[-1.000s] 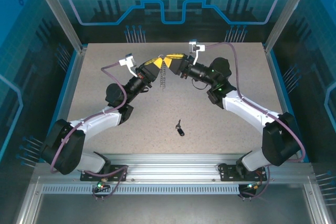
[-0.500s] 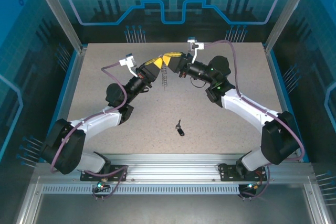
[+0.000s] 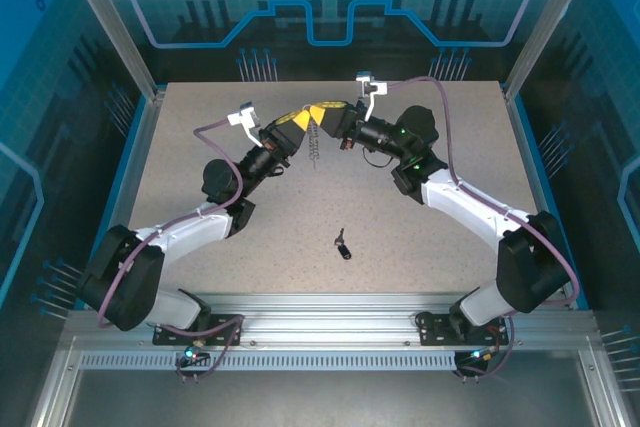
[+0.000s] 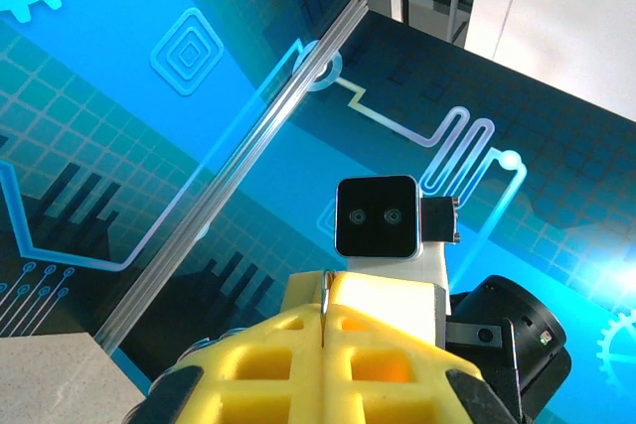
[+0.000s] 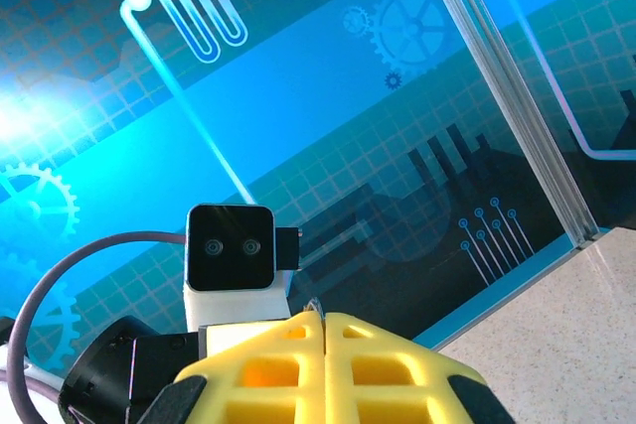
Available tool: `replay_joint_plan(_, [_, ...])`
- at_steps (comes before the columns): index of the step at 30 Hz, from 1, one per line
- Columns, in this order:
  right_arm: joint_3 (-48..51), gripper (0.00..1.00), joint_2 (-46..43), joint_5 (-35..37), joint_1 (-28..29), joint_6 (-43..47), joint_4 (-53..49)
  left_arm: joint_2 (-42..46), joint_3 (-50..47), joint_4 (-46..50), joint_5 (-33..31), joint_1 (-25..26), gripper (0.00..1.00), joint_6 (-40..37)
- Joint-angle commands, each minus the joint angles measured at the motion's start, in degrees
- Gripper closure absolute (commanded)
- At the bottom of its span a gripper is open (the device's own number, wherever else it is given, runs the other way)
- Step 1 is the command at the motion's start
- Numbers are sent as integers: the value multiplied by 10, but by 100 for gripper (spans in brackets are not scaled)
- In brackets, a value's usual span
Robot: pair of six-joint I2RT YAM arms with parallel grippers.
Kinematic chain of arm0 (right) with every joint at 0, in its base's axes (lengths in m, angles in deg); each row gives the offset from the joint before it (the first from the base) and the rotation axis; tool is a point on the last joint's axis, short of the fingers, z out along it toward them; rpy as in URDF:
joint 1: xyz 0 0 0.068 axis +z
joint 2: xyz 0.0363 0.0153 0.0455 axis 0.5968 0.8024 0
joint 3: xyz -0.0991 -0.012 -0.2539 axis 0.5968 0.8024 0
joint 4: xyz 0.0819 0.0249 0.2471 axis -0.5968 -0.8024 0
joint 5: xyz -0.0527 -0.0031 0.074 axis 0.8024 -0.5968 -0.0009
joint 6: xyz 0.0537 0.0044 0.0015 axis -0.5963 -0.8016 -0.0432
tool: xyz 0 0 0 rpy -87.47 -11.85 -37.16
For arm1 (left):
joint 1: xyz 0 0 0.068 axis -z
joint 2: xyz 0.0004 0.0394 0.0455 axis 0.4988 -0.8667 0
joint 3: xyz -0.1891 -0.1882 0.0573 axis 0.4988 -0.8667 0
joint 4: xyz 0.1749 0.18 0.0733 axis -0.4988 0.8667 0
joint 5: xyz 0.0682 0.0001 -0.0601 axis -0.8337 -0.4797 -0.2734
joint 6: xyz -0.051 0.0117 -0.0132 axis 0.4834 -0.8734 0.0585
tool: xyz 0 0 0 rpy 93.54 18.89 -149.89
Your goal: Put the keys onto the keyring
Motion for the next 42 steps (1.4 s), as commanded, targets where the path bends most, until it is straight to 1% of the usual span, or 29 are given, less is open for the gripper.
replay_joint_plan(1, [-13, 100, -5, -21, -9, 11, -20, -1, 16, 0, 6, 4, 98, -4])
replay_joint_plan(2, [-14, 100, -6, -26, -15, 12, -25, 2, 16, 10, 9, 4, 91, -8])
replay_joint_plan(4, [-15, 100, -9, -37, -27, 15, -40, 12, 13, 34, 17, 3, 81, -19])
replay_joint_plan(6, [-17, 100, -13, -46, -39, 23, -61, 27, 10, 60, 22, 2, 69, -31])
replay_joint_plan(8, [-16, 100, -19, -58, -53, 31, -80, 45, 7, 98, 28, -2, 59, -46])
replay_joint_plan(11, [-16, 100, -26, -80, -73, 38, -98, 71, 9, 168, 42, -11, 50, -71])
replay_joint_plan(14, [-25, 100, -33, -107, -86, 59, -135, 89, 26, 252, 67, -27, 44, -96])
replay_joint_plan(18, [-47, 100, -45, -147, -93, 109, -208, 89, 76, 379, 138, -53, 37, -140])
replay_joint_plan(21, [-60, 100, -51, -167, -96, 140, -254, 74, 115, 445, 196, -67, 34, -169])
replay_joint_plan(23, [-62, 100, -54, -175, -97, 146, -266, 61, 134, 465, 234, -76, 33, -175])
replay_joint_plan(25, [-61, 100, -55, -182, -97, 146, -267, 48, 146, 464, 268, -80, 33, -172])
replay_joint_plan(29, [-52, 100, -58, -189, -97, 140, -259, 28, 157, 441, 308, -81, 35, -153])
replay_joint_plan(34, [-42, 100, -61, -189, -97, 132, -248, 10, 156, 394, 324, -80, 40, -119])
replay_joint_plan(42, [-38, 100, -62, -187, -95, 129, -244, -5, 148, 325, 323, -80, 43, -76])
